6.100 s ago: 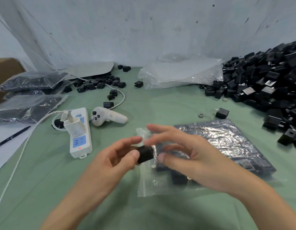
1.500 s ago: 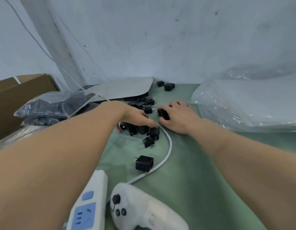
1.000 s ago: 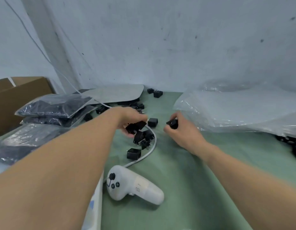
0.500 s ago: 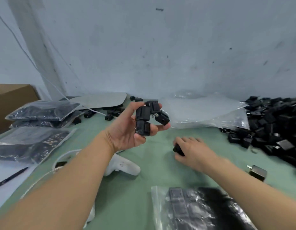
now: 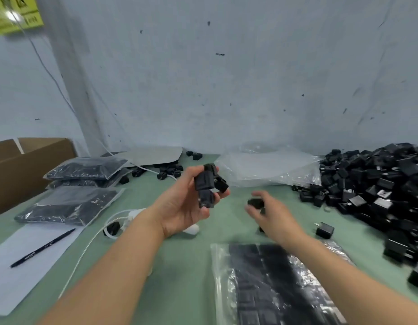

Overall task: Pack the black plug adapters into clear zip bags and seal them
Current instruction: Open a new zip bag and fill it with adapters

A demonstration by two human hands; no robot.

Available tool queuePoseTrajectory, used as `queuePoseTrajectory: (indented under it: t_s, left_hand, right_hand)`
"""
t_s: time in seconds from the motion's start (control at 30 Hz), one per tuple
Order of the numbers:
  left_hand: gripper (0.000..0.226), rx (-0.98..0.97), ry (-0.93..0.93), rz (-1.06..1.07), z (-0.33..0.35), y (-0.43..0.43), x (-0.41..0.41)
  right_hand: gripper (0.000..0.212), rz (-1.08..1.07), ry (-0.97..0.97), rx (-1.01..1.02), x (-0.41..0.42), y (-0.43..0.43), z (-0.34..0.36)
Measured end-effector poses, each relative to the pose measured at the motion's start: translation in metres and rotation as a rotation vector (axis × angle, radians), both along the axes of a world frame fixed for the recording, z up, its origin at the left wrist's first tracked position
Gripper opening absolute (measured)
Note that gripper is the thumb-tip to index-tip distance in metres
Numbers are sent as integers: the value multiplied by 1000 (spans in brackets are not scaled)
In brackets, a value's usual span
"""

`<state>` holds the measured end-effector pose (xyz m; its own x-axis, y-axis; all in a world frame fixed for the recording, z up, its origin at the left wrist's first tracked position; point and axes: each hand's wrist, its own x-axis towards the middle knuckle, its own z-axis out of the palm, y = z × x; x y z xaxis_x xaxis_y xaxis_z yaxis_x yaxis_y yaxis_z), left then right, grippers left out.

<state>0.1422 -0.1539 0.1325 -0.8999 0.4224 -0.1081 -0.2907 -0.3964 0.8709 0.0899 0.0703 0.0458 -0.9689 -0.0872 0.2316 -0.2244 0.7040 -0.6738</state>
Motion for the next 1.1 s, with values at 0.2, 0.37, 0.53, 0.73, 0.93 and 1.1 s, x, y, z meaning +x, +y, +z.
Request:
queuePoseTrajectory:
  t_s: [0.2, 0.37, 0.53, 0.73, 0.93, 1.1]
  left_hand:
    - [45, -812, 526, 391, -23, 64, 56]
    - [49, -1230, 908, 547, -58, 112, 108]
    - [49, -1196, 862, 517, -74, 130, 120]
    - [49, -1008, 871, 560, -90, 148, 128]
    - [40, -786, 893, 626, -80, 161, 138]
    - [28, -682, 438, 811, -82, 84, 122]
  right_hand:
    - [62, 110, -705, -1626, 94, -32, 35]
    - [62, 131, -735, -1903, 145, -18, 28]
    - [54, 133, -711, -1896, 154, -1, 9]
    - [48, 120, -643, -1924, 147, 13, -9]
    - [64, 96, -661, -2031, 136, 19, -15]
    - [56, 0, -595, -2155, 127, 32, -4]
